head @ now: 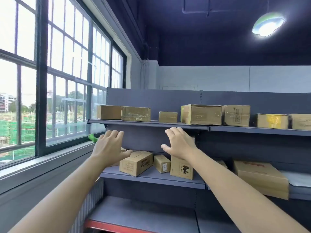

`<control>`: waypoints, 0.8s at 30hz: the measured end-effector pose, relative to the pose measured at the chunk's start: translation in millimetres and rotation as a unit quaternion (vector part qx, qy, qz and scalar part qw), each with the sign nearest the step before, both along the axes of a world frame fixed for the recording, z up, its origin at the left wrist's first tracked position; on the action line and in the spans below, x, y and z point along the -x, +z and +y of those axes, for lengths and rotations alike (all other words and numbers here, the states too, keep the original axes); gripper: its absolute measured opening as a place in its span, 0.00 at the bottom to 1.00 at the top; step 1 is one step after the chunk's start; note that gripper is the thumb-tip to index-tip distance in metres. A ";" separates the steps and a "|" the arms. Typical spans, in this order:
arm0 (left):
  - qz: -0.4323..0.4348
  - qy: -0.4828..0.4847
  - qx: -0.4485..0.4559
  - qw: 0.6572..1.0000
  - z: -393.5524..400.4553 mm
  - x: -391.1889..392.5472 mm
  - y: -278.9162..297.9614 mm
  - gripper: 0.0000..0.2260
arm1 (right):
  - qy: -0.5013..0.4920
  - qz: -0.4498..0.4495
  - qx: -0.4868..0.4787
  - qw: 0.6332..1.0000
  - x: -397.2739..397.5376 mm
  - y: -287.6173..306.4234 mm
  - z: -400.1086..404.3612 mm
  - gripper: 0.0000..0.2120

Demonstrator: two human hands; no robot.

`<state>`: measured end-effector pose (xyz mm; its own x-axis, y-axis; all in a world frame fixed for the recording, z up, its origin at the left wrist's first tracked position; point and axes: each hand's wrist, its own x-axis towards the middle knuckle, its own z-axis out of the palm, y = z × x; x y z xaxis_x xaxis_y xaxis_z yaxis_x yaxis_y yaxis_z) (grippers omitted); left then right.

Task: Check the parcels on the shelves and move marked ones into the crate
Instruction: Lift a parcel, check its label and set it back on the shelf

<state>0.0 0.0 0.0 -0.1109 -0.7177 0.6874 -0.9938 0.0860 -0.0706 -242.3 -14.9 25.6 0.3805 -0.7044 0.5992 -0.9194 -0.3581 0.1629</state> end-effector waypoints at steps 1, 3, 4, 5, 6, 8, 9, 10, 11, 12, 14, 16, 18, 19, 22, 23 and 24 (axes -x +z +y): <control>-0.003 0.008 -0.010 1.000 -2.8 -8.4 -0.3 0.30 | 0.000 -0.003 0.003 1.000 -8.1 0.3 -4.5 0.26; -0.019 0.016 -0.014 1.000 -9.7 -23.0 -1.0 0.34 | 0.004 -0.005 0.016 1.000 -23.6 -0.5 -13.2 0.27; -0.017 0.015 -0.018 1.000 -10.4 -30.7 0.6 0.37 | 0.007 -0.002 0.015 1.000 -32.5 -0.4 -16.6 0.27; -0.022 0.015 -0.019 0.999 -15.4 -39.4 0.6 0.40 | 0.010 -0.003 0.011 1.000 -41.7 -1.1 -21.5 0.28; -0.026 0.019 -0.024 0.999 -20.1 -47.5 1.2 0.40 | 0.015 -0.003 0.007 1.000 -51.1 -3.2 -26.1 0.28; -0.033 0.032 -0.029 0.999 -31.2 -64.3 2.7 0.35 | 0.027 -0.005 0.005 1.000 -66.2 -5.6 -37.1 0.29; -0.039 0.034 -0.026 0.998 -37.4 -70.5 3.8 0.31 | 0.030 -0.005 0.003 1.000 -72.7 -7.2 -43.3 0.29; -0.043 0.035 -0.026 0.998 -42.8 -75.0 4.9 0.28 | 0.034 -0.005 0.001 0.999 -78.8 -8.9 -49.7 0.29; -0.045 0.035 -0.027 0.998 -48.0 -79.0 5.5 0.28 | 0.037 -0.007 -0.004 0.999 -84.5 -10.3 -57.0 0.29; -0.049 0.036 -0.026 0.998 -53.0 -82.5 5.7 0.31 | 0.040 -0.011 -0.007 0.999 -89.7 -11.7 -64.9 0.29; -0.050 0.029 -0.018 0.998 -64.3 -86.9 5.2 0.38 | 0.044 -0.016 -0.011 0.999 -98.8 -14.4 -82.4 0.29; -0.039 0.027 -0.016 0.999 -78.9 -90.0 3.5 0.42 | 0.050 -0.018 -0.015 0.998 -107.1 -16.2 -101.0 0.29; -0.035 0.033 -0.025 0.999 -95.5 -92.9 0.9 0.42 | 0.057 -0.019 -0.016 0.998 -113.1 -16.6 -120.5 0.29; -0.036 0.036 -0.029 0.998 -104.3 -93.6 -0.3 0.40 | 0.062 -0.022 -0.015 0.998 -115.1 -16.4 -130.3 0.29; -0.024 0.047 -0.041 0.998 -128.8 -96.8 1.4 0.28 | 0.077 -0.034 -0.018 0.996 -119.8 -11.7 -160.6 0.29; -0.017 0.049 -0.040 0.998 -136.7 -98.2 4.9 0.26 | 0.083 -0.036 -0.019 0.996 -121.5 -9.0 -170.6 0.28; -0.011 0.053 -0.039 0.998 -143.7 -99.9 9.6 0.25 | 0.088 -0.036 -0.020 0.995 -123.4 -6.0 -180.1 0.28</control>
